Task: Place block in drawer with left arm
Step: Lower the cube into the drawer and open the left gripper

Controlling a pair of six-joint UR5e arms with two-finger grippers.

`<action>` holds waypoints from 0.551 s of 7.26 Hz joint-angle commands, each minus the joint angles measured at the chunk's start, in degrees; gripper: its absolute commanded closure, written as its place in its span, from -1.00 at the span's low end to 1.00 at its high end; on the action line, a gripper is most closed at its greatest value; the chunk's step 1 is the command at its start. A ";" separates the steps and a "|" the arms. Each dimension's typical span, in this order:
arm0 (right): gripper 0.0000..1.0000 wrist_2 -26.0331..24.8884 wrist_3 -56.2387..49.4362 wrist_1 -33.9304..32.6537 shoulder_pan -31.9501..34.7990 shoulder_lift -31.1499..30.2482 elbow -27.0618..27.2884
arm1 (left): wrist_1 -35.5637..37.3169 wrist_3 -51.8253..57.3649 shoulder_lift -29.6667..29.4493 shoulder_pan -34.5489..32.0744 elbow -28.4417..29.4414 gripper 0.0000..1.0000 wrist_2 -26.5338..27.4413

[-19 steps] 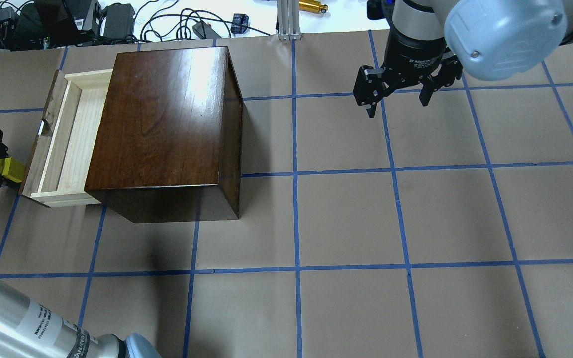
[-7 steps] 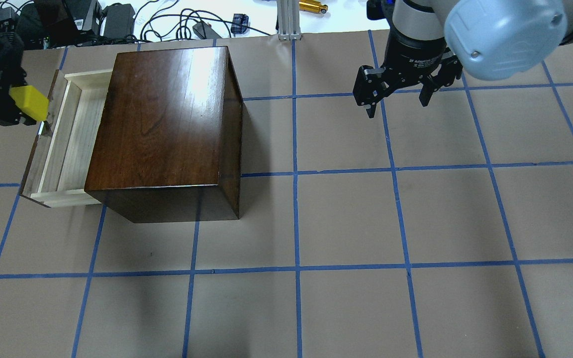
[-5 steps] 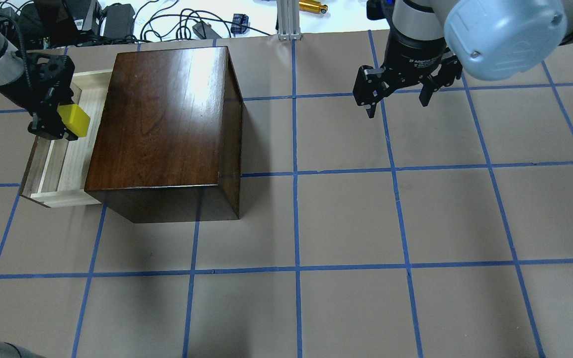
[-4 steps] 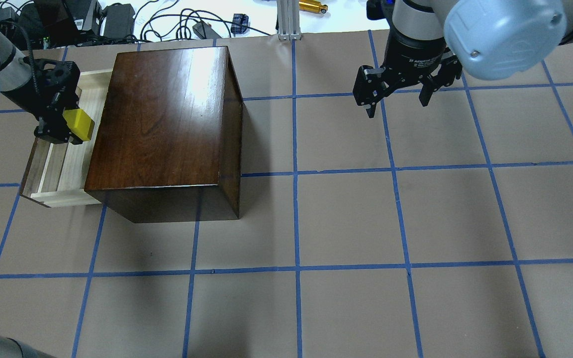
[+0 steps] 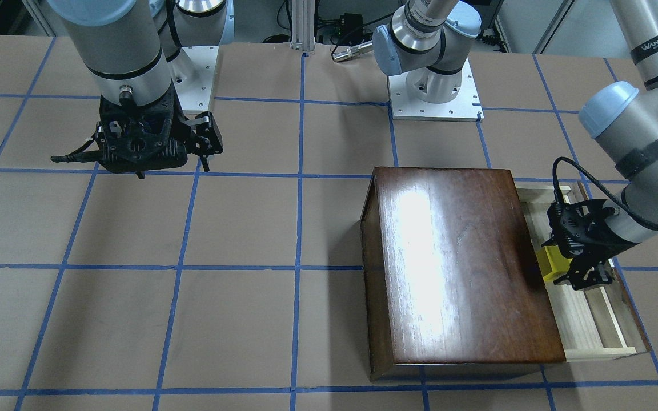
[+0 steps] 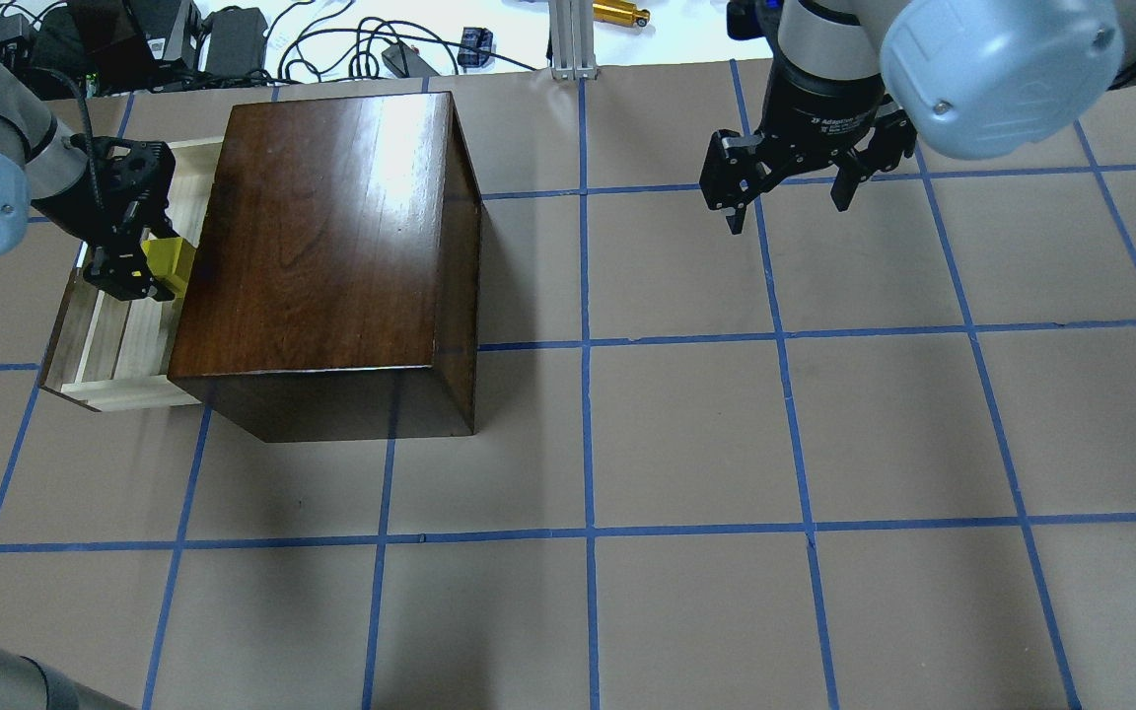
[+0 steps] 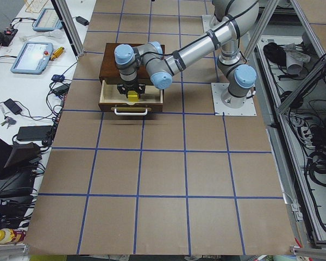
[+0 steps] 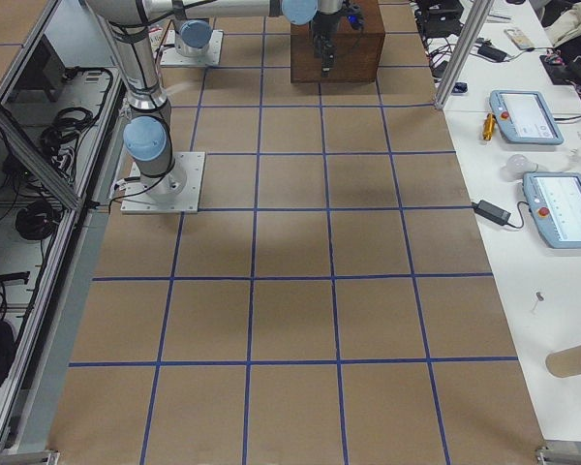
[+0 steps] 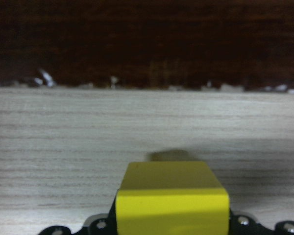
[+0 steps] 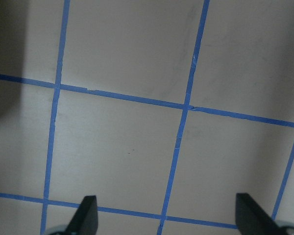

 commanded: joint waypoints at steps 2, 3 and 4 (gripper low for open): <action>-1.00 0.00 -0.02 0.00 0.00 0.00 0.00 | -15.00 -5.51 7.59 -0.11 5.75 -1.00 0.22; -1.00 0.00 0.07 0.00 0.00 0.00 0.00 | -20.54 -9.47 11.18 -0.29 6.73 -1.00 0.22; -1.00 0.00 -0.02 0.00 0.00 0.00 0.00 | -26.08 -14.12 15.66 -0.38 6.83 -1.00 0.57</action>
